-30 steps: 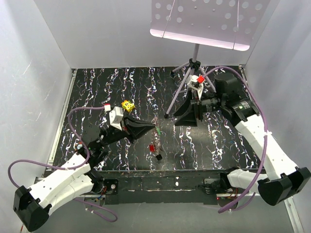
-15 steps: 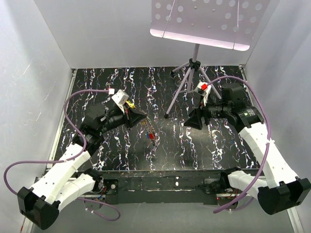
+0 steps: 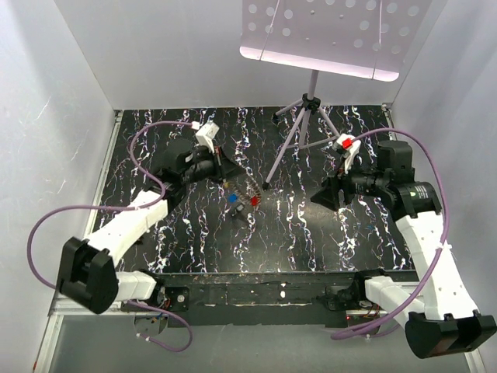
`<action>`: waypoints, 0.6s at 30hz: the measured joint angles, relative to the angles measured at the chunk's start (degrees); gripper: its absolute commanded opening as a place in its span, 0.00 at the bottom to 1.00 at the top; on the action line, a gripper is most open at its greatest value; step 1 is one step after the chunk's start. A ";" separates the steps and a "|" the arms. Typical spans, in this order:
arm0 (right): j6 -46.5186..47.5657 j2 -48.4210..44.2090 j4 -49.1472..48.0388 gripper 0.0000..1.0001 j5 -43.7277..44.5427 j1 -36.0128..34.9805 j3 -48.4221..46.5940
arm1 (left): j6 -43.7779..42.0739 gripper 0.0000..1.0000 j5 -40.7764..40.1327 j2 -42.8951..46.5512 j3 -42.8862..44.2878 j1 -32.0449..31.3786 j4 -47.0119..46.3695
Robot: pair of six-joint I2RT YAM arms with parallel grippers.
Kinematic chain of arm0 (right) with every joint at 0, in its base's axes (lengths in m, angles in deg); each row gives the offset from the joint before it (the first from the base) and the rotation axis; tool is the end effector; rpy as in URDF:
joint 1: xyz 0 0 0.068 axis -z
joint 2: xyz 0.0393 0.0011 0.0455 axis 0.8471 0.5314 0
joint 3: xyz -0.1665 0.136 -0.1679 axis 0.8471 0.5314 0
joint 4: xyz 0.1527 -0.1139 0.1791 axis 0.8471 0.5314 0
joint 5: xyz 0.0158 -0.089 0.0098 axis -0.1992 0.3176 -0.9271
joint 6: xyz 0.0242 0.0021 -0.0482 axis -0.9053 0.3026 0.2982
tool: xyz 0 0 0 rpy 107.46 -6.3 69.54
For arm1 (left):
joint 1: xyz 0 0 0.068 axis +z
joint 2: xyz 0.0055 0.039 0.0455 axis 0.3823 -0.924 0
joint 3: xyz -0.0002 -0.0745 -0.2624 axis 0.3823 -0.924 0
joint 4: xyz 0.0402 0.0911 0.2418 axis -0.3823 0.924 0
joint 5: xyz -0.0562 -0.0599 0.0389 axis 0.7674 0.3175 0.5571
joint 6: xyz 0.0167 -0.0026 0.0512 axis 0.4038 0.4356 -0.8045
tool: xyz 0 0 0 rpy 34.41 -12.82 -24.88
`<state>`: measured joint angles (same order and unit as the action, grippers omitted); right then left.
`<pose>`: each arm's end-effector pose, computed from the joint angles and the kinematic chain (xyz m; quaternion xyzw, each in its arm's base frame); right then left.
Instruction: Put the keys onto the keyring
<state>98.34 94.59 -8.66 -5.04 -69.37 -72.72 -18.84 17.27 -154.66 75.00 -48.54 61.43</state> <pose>0.1740 0.0598 0.3721 -0.3547 0.7664 0.3054 0.4400 0.2470 -0.1414 0.3046 0.1423 0.7784 -0.4582 0.4049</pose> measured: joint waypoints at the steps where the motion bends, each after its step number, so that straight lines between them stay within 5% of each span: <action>1: 0.11 -0.44 0.50 0.72 -0.24 0.98 0.00 | 1.42 0.00 0.52 -1.75 1.07 -0.02 -1.09; 11: -0.52 -5.27 2.56 0.74 -4.68 13.27 -0.28 | 12.81 0.00 -1.22 -23.87 15.13 -13.70 -15.63; 18: -0.79 -8.11 4.72 0.75 -5.92 19.71 -1.20 | 17.81 0.00 -4.35 -45.59 35.69 -20.15 -19.32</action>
<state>97.55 86.48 -3.94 -10.96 -49.65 -73.92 -1.02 12.92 -200.25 110.69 -68.69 42.11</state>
